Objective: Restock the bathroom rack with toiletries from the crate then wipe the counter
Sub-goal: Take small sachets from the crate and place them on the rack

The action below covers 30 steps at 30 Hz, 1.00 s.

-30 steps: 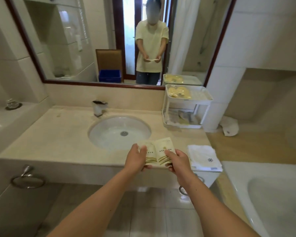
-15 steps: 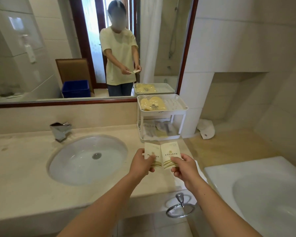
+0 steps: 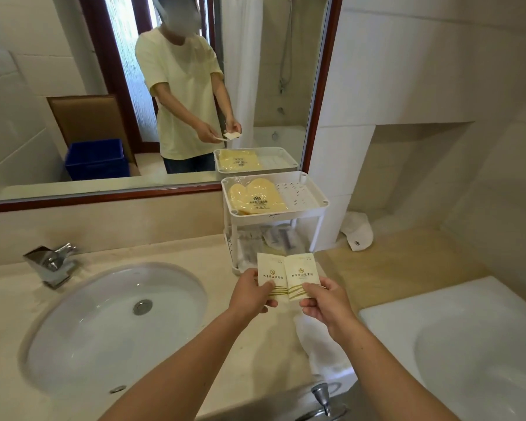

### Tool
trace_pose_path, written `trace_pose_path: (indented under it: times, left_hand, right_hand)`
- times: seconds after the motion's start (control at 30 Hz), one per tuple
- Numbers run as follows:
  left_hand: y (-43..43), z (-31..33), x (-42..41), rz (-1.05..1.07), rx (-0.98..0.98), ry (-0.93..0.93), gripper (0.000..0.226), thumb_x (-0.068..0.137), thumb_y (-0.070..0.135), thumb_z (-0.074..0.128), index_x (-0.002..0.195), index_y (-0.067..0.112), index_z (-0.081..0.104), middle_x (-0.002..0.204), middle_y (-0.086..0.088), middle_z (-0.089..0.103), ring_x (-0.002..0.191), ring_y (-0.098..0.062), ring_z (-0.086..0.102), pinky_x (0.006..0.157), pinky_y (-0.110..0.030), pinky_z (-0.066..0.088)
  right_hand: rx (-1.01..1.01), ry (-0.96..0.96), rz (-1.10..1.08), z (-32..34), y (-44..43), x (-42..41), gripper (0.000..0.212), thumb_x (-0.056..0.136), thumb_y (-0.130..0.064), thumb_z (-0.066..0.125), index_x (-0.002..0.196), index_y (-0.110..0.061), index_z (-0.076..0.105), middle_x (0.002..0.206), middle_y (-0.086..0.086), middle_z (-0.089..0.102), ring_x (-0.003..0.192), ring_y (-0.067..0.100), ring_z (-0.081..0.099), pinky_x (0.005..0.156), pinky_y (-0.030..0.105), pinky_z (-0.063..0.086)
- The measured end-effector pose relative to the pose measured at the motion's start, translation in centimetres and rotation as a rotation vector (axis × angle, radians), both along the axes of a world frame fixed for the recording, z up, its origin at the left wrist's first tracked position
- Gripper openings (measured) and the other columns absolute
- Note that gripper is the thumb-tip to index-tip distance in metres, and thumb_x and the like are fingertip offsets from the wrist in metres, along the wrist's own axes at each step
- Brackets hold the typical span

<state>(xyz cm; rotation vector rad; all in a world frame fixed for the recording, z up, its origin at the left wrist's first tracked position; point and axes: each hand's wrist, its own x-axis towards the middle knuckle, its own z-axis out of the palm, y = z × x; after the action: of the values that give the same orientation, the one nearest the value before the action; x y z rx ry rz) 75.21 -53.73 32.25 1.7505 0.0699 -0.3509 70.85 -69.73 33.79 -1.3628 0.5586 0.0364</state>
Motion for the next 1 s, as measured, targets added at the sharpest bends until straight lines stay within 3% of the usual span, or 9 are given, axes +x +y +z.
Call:
trace_pose_path:
  times: [0.47, 1.0]
  left_hand:
    - [-6.0, -1.0, 7.0, 0.129, -0.005, 0.071, 0.023, 0.095, 0.014, 0.055, 0.117, 0.012, 0.051, 0.098, -0.006, 0.07, 0.059, -0.015, 0.068, 0.05, -0.025, 0.051]
    - [-11.5, -2.2, 10.6, 0.295, -0.013, 0.165, 0.023, 0.092, 0.018, 0.064, 0.11, 0.011, 0.052, 0.093, -0.008, 0.07, 0.059, -0.018, 0.069, 0.049, -0.026, 0.053]
  right_hand:
    - [-0.026, 0.093, 0.152, -1.3, -5.9, 9.6, 0.014, 0.092, -0.006, 0.06, 0.106, -0.007, 0.062, 0.087, 0.011, 0.072, 0.052, 0.013, 0.061, 0.047, 0.024, 0.054]
    - [-0.073, 0.178, 0.408, -4.3, -11.2, 16.3, 0.004, 0.093, -0.014, 0.062, 0.096, -0.013, 0.062, 0.069, 0.008, 0.064, 0.045, 0.011, 0.057, 0.041, 0.021, 0.048]
